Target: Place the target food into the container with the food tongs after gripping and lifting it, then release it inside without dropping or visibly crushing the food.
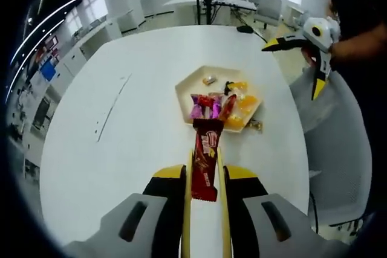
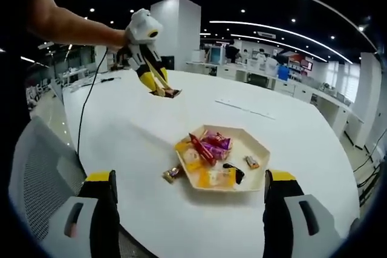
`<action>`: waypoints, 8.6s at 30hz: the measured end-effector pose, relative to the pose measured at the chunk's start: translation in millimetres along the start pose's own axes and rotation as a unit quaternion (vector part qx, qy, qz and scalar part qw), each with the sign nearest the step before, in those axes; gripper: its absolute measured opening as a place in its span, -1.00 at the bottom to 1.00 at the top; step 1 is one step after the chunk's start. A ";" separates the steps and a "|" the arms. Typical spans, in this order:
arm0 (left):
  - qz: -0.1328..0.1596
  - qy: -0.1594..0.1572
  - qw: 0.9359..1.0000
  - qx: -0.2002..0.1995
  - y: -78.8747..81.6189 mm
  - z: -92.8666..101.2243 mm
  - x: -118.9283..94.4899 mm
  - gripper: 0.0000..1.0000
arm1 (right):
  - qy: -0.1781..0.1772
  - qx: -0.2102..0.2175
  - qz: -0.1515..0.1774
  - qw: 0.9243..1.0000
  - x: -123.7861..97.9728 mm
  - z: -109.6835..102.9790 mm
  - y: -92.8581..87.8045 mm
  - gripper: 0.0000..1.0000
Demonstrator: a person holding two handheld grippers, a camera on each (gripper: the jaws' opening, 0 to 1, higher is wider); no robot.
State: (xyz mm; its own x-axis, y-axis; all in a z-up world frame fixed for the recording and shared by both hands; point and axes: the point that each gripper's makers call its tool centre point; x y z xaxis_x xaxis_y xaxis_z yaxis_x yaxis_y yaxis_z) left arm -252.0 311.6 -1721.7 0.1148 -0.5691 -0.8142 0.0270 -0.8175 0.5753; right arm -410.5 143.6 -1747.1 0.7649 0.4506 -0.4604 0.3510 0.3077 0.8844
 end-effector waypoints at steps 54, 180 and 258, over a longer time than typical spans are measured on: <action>-0.004 -0.035 0.998 0.050 142.3 18.9 115.2 -0.59 | -0.012 0.038 0.045 0.998 -5.7 7.2 16.6 0.99; -0.015 0.057 0.980 -0.190 -14.9 132.9 119.0 -0.54 | -0.012 0.018 0.022 1.000 -2.6 3.4 9.6 0.95; -0.013 -0.010 1.000 -0.011 59.6 62.9 42.8 -0.63 | -0.016 0.003 0.016 1.000 -4.2 4.4 7.8 0.99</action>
State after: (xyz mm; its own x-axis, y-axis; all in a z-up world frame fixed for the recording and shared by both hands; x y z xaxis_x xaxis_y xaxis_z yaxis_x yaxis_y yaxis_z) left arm -307.9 233.0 -1727.2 0.0929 -0.5488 -0.8307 0.0511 -0.8306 0.5545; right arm -408.5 140.4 -1737.9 0.7928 0.4320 -0.4298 0.3303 0.2882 0.8988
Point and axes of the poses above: the point that each gripper's makers call its tool centre point, and the gripper's own axes: x roughly forward along the fingers, z roughly to its right, y roughly out of its top, and after that the axes turned 2 degrees about y, right-handed
